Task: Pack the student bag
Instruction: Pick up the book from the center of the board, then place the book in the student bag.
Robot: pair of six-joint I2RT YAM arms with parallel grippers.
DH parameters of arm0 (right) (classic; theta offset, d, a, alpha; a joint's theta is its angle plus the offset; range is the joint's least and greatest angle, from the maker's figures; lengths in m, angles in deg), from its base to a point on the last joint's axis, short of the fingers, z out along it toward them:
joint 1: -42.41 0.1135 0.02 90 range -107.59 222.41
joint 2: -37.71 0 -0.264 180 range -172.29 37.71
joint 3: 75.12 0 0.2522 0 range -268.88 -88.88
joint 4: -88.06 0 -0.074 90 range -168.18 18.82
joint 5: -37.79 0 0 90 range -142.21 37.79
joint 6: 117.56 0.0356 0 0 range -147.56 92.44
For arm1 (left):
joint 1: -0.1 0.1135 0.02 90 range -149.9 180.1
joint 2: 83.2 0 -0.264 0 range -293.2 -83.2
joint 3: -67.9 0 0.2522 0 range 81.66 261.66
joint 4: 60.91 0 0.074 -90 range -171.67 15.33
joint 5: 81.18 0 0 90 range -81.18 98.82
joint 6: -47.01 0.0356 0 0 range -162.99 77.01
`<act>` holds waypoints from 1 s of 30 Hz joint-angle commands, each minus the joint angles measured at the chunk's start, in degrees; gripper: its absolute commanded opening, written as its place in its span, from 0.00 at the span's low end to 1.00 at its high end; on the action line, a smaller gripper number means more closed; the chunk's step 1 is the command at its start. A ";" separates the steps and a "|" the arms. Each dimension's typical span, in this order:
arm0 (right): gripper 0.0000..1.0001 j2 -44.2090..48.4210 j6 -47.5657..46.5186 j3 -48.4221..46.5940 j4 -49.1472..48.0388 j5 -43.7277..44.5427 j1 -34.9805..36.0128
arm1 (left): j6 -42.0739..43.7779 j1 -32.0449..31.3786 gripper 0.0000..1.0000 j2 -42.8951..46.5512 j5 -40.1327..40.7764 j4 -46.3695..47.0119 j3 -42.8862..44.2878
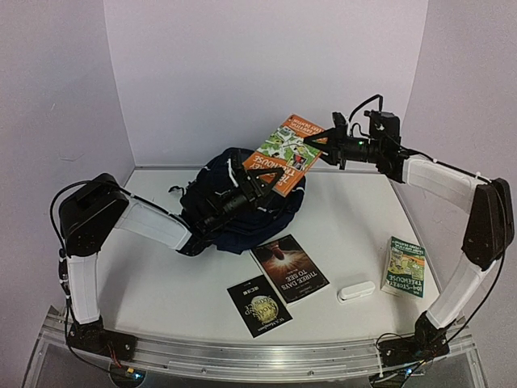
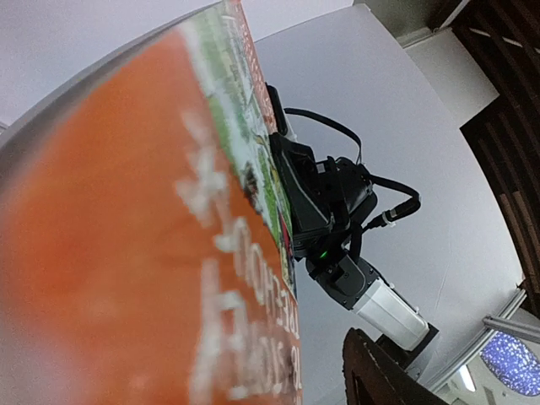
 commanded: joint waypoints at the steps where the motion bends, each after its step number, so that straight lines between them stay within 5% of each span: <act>1: 0.01 0.73 2.88 1.26 -9.99 -1.47 1.93 | 2.98 0.35 0.55 4.09 2.87 8.79 -2.48; 7: 0.09 -0.10 1.82 2.07 -10.00 -0.64 2.94 | 5.30 0.41 0.13 8.51 6.93 8.51 -7.22; 10: 0.35 -0.67 -2.13 0.74 -5.94 1.50 3.36 | 7.17 0.44 0.01 12.33 9.89 6.40 -10.53; 15: 0.72 -2.06 -21.64 -6.75 16.05 13.33 4.62 | 9.39 0.44 0.00 21.95 18.15 -2.22 -17.66; 22: 0.76 -11.52 -43.56 -22.22 36.15 25.58 11.16 | 10.03 0.36 0.00 42.10 34.59 -27.34 -25.65; 30: 0.69 -24.28 -60.77 -35.99 44.74 37.85 24.23 | 6.74 0.22 0.00 59.26 48.30 -51.11 -27.38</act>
